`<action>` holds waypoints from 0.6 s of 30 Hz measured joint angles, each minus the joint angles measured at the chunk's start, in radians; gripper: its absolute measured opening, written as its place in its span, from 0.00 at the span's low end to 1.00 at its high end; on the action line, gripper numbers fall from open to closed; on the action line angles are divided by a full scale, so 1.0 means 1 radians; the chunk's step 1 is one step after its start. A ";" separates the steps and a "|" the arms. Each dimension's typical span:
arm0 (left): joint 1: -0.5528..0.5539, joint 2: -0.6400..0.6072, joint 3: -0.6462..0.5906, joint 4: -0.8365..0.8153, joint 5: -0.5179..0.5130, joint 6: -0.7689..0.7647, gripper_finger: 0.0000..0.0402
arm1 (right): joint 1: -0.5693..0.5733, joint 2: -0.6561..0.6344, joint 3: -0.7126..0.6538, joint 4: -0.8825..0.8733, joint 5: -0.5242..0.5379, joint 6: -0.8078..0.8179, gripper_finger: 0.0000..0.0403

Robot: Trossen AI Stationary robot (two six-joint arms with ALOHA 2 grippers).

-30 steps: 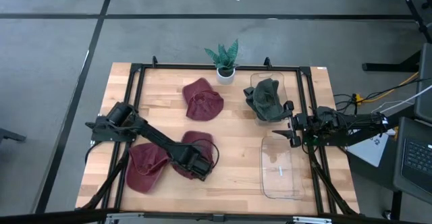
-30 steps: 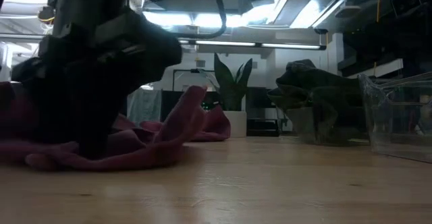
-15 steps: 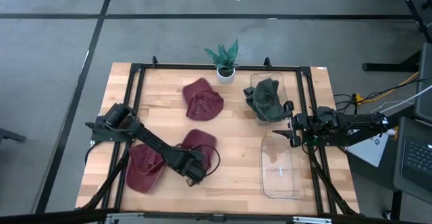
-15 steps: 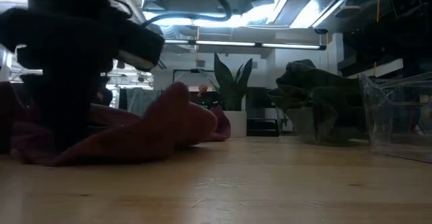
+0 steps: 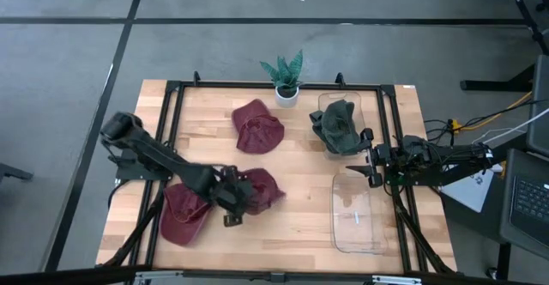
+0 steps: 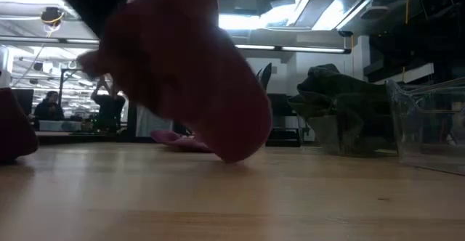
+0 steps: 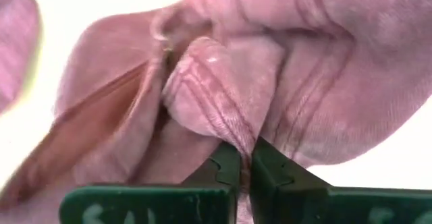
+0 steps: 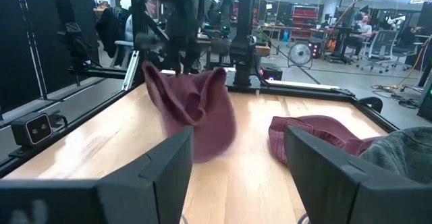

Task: Pick & Place hat
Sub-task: Put the middle red cap into the bottom transparent bin

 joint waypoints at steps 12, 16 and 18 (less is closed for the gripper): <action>0.069 -0.226 0.003 0.017 -0.008 0.221 0.01 | 0.000 0.000 0.000 0.000 0.000 0.000 0.57; 0.092 -0.253 0.005 0.094 -0.004 0.274 0.01 | 0.000 0.000 0.000 0.000 0.000 0.000 0.57; 0.105 -0.253 0.013 0.135 -0.001 0.299 0.01 | 0.000 0.000 0.000 0.000 0.000 0.000 0.57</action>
